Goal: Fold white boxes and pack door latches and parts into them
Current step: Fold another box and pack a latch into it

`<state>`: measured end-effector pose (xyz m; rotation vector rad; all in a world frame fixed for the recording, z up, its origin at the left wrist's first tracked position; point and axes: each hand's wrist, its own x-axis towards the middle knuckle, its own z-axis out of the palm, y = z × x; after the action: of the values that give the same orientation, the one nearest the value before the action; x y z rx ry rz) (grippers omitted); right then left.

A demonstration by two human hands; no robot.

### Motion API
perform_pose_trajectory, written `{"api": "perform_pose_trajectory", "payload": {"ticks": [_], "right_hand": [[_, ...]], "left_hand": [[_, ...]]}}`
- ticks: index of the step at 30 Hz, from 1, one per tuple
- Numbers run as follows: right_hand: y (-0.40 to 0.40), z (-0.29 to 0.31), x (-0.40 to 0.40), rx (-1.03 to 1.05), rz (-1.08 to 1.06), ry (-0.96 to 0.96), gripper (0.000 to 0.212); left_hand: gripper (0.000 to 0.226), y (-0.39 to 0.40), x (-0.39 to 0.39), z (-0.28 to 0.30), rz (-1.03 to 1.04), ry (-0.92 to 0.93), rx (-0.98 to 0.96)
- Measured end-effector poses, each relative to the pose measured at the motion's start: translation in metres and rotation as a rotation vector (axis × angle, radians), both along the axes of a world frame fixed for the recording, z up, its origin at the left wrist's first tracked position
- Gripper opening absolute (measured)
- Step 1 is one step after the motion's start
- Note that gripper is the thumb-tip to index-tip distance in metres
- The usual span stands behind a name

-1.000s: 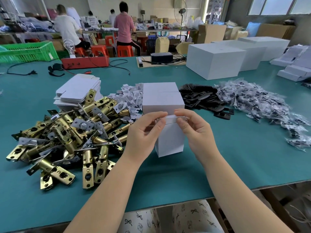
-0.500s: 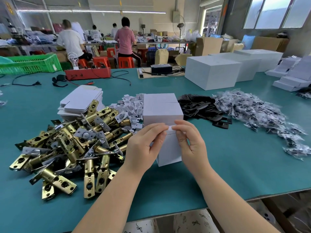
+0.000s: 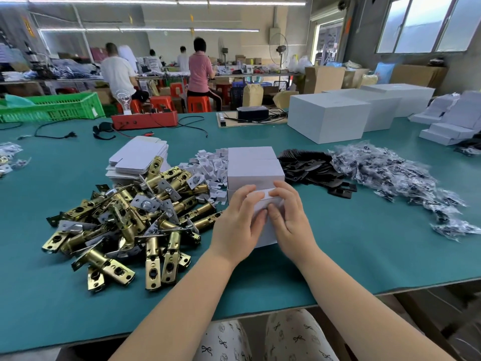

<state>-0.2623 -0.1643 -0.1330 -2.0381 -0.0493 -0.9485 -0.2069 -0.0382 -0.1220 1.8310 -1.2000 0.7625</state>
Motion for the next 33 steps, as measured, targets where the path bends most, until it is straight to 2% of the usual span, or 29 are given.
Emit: {"api": "perform_pose_trajectory", "payload": {"ticks": [5, 10, 14, 16, 21, 24, 26, 29, 31, 33], "right_hand": [[-0.002, -0.001, -0.006, -0.023, -0.013, 0.016, 0.031], [-0.001, -0.001, -0.007, 0.011, -0.01, 0.03, 0.03], [-0.004, -0.001, -0.008, 0.054, 0.022, 0.044, 0.034], [-0.004, -0.001, -0.009, 0.059, 0.051, 0.088, 0.041], [0.0, -0.001, -0.014, 0.048, 0.065, 0.236, 0.081], [0.005, 0.003, -0.018, -0.057, 0.099, 0.282, 0.085], [0.011, 0.004, -0.02, -0.2, 0.111, 0.313, 0.091], [0.017, 0.003, -0.019, -0.458, -0.026, 0.329, 0.104], [0.016, 0.004, -0.019, -0.482, -0.024, 0.362, 0.097], [0.012, 0.005, -0.02, -0.428, 0.069, 0.42, 0.089]], "left_hand": [[0.029, -0.001, 0.001, -0.002, -0.005, 0.039, -0.001], [0.049, 0.006, 0.004, -0.006, -0.032, 0.134, 0.072], [0.052, 0.008, 0.005, -0.005, -0.054, 0.164, 0.105], [0.055, 0.008, 0.006, -0.006, -0.084, 0.224, 0.089], [0.056, 0.012, 0.003, -0.005, -0.06, 0.404, 0.068], [0.052, 0.019, -0.001, -0.007, -0.063, 0.56, -0.057], [0.056, 0.02, -0.005, -0.008, -0.064, 0.71, -0.187], [0.056, 0.02, -0.01, -0.011, -0.053, 0.883, -0.341], [0.047, 0.023, -0.013, -0.012, -0.007, 0.898, -0.327], [0.032, 0.027, -0.015, -0.013, 0.109, 0.764, -0.227]]}}
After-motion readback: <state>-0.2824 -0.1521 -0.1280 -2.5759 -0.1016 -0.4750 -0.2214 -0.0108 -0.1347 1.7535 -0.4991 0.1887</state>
